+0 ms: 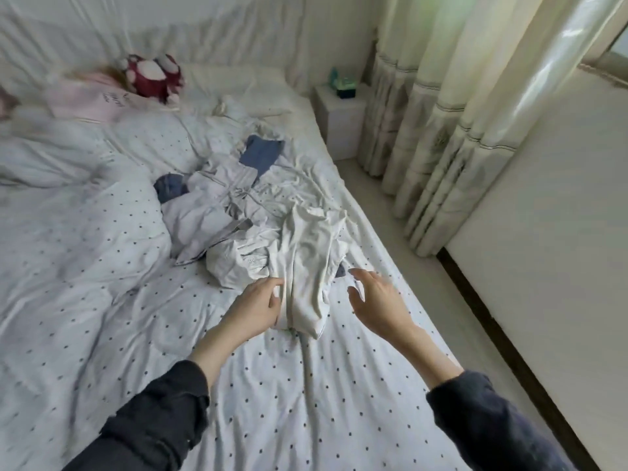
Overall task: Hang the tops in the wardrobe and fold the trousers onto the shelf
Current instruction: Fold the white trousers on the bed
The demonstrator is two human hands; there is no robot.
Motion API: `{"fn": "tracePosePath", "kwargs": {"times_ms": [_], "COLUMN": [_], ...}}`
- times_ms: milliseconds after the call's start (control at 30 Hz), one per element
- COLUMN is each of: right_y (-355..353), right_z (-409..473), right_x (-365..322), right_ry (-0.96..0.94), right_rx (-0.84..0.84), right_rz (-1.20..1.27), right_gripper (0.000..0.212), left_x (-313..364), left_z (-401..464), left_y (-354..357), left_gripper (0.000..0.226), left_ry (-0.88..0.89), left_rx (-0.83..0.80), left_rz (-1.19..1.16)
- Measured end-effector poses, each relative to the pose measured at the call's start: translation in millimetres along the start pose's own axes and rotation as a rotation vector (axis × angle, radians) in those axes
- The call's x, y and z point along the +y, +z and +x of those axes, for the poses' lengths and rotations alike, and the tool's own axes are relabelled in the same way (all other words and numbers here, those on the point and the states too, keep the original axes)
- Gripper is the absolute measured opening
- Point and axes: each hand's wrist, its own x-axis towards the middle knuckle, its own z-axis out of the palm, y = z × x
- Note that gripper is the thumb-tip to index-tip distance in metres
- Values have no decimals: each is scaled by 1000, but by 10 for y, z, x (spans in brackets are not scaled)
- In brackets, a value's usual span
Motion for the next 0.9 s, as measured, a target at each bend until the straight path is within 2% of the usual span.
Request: {"fn": "tracePosePath", "kwargs": {"times_ms": [133,267,367,467,500,533,567,600,700,767,900], "right_y": [405,846,1154,1465,1551,1562,1601,1618,1572,1508,1347], "right_z": [720,1360,1541,1609,1602,1581,1571,1569,1583,1577,1413], "right_x": [128,191,249,342,392,405,445,483,557,570,563], "right_ry": [-37,-52,-73,-107,-119,-136,-152,-159,-199,-218,-163], "right_rx": [-94,-154,-241,-393,-427,-427,-431,-436,-426,-425,-499], "right_rz": [-38,-74,-132,-242,-272,-294,-303,-299,-285,-237,-127], "right_gripper": [46,51,58,70,75,79,80,79,69,60,48], "left_x": [-405,-674,-773,-908,-966,-983,-1015,-1064,-1103,-1035,-887], "left_z": [456,813,956,1104,1122,1113,1128,1157,1240,1251,1137], "left_y": [248,474,700,918,995,994,1034,1103,1208,1175,914], "left_gripper": [40,46,59,85,95,101,98,83,12,11,11], "left_ry": [-14,16,82,75,117,163,180,219,326,218,-12], "left_rx": [34,1,-100,-302,-320,-260,-209,-115,130,99,-41], "left_rz": [64,95,234,412,466,516,529,501,300,142,20]}}
